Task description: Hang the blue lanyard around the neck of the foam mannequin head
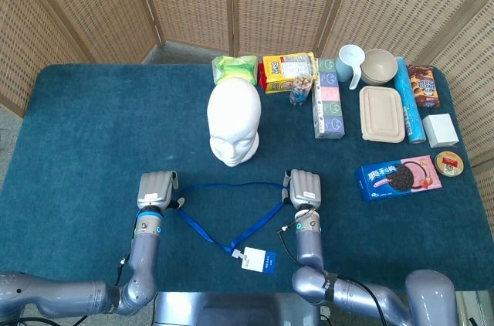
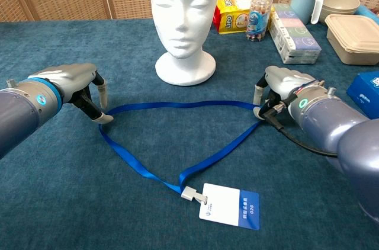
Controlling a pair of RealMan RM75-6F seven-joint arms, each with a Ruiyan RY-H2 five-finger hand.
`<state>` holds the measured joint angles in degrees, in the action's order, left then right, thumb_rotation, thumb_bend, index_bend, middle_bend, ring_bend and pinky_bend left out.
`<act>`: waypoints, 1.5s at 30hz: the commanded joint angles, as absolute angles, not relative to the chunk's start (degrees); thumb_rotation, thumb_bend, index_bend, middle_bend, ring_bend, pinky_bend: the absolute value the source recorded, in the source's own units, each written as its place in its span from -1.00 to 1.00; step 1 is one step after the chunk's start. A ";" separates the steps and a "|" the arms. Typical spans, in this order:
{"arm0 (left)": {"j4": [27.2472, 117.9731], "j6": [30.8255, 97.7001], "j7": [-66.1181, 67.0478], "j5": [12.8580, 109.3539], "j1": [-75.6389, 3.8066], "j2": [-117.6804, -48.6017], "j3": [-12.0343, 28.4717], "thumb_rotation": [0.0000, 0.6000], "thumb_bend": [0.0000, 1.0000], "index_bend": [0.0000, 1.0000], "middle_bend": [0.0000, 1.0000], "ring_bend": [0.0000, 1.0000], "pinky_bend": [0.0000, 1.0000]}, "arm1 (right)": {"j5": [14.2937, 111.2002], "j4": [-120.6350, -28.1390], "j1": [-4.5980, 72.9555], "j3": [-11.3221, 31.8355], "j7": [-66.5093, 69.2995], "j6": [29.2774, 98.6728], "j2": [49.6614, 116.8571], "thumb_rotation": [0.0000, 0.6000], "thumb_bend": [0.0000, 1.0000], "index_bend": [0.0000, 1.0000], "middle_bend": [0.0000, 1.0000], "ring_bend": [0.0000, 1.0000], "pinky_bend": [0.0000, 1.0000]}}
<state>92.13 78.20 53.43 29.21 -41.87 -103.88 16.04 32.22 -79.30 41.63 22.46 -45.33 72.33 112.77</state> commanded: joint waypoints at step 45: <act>89.20 76.32 53.41 25.64 -43.55 -105.55 17.26 0.98 -0.14 0.11 1.00 1.00 1.00 | 30.54 -78.07 41.58 22.86 -42.86 70.87 112.56 1.00 0.03 0.24 0.90 1.00 1.00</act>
<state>89.18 76.34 53.39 25.69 -43.54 -105.58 17.24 30.54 -78.07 41.58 22.85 -42.86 70.87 112.55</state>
